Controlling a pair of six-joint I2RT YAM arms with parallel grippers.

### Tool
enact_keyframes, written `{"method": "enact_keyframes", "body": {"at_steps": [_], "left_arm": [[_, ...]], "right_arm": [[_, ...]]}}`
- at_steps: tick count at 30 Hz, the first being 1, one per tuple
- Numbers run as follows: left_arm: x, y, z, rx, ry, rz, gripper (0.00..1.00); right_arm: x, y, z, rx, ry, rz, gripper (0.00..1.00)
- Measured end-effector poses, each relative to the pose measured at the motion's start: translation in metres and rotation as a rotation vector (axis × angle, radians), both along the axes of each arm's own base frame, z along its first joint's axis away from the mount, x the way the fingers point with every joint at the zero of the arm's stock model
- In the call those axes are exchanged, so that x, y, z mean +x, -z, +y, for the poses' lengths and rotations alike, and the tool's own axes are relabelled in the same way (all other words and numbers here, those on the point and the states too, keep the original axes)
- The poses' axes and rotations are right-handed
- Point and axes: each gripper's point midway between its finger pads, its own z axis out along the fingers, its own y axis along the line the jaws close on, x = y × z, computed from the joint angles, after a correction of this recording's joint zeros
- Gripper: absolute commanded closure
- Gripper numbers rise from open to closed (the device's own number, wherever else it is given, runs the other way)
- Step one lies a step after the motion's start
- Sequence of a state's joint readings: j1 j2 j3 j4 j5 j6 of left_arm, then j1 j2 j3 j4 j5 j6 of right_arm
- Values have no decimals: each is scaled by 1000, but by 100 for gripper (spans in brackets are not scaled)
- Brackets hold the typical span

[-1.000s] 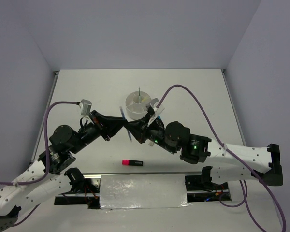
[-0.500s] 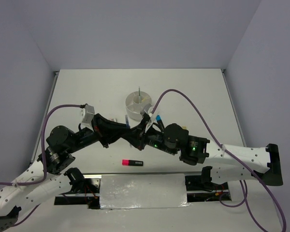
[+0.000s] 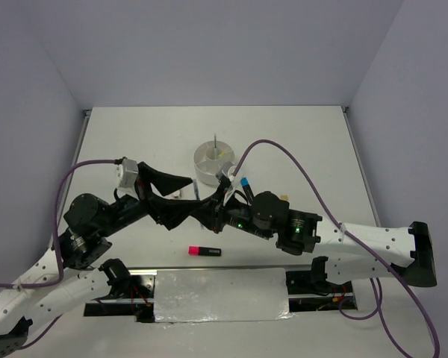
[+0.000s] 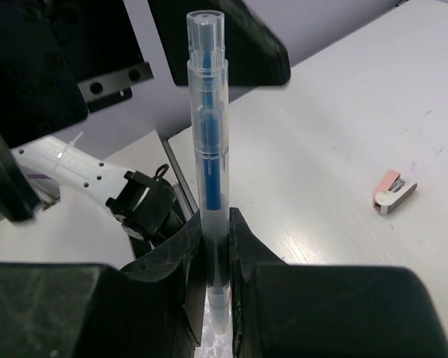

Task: Sort the stationery into containers
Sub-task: Close the pen cap on the pen.

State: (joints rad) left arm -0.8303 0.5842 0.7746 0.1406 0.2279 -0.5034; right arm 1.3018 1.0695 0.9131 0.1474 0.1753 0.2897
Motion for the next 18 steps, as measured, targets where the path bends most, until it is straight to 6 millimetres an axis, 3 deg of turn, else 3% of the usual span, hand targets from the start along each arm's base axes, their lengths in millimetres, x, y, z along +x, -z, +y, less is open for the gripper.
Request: {"method": "enact_keyframes", "body": {"at_steps": [8, 11, 13, 16, 18], "left_arm": [[10, -16, 8, -34, -70, -3, 24], [17, -12, 7, -28, -96, 18, 34], [23, -7, 6, -22, -119, 45, 48], [30, -1, 5, -13, -144, 77, 54], [31, 1, 4, -14, -147, 88, 69]], "right_arm": [[-2, 1, 2, 13, -9, 10, 100], [-2, 7, 5, -1, -15, 14, 100], [-1, 11, 8, -11, -15, 18, 100], [-1, 14, 9, -19, -16, 22, 100], [-1, 16, 9, -23, -14, 25, 100]]}}
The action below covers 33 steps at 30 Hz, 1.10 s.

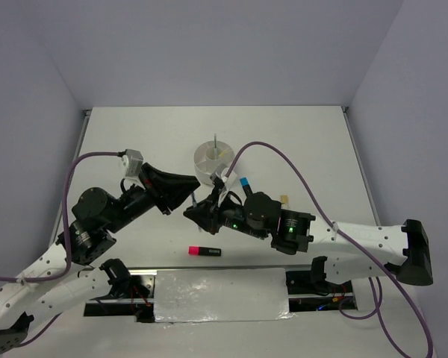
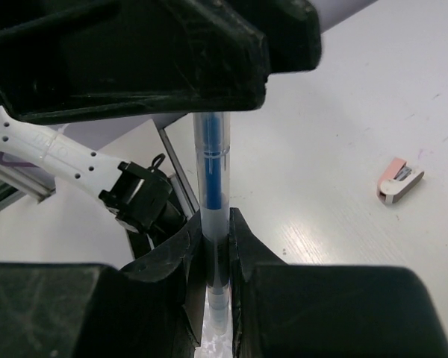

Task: Sort the stationery into containers
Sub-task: Close the pen cap on the pen.

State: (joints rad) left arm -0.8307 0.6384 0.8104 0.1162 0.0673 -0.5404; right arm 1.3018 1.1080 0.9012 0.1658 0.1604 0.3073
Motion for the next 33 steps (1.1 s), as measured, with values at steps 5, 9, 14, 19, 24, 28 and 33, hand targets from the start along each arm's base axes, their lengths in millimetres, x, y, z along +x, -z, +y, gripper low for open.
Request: {"method": "enact_keyframes", "body": {"at_steps": [5, 9, 14, 19, 24, 28, 33], "left_arm": [[-1, 2, -3, -1, 14, 18, 93], [-2, 1, -4, -5, 19, 14, 100], [-1, -10, 0, -36, 6, -19, 100], [1, -26, 9, -111, -24, -84, 100], [1, -20, 15, -175, -42, -114, 100], [6, -13, 15, -191, -59, -104, 100], [6, -13, 15, -197, -58, -110, 100]], "right_arm": [[3, 4, 0, -10, 8, 5, 100], [4, 2, 0, -29, 17, 3, 100], [15, -10, 4, -71, 48, -23, 100], [24, -28, 8, -127, 37, -50, 100], [26, -23, 5, -228, -11, -46, 100], [31, -16, 3, -291, -44, -13, 100], [30, -15, 5, -310, -71, 3, 100]]}}
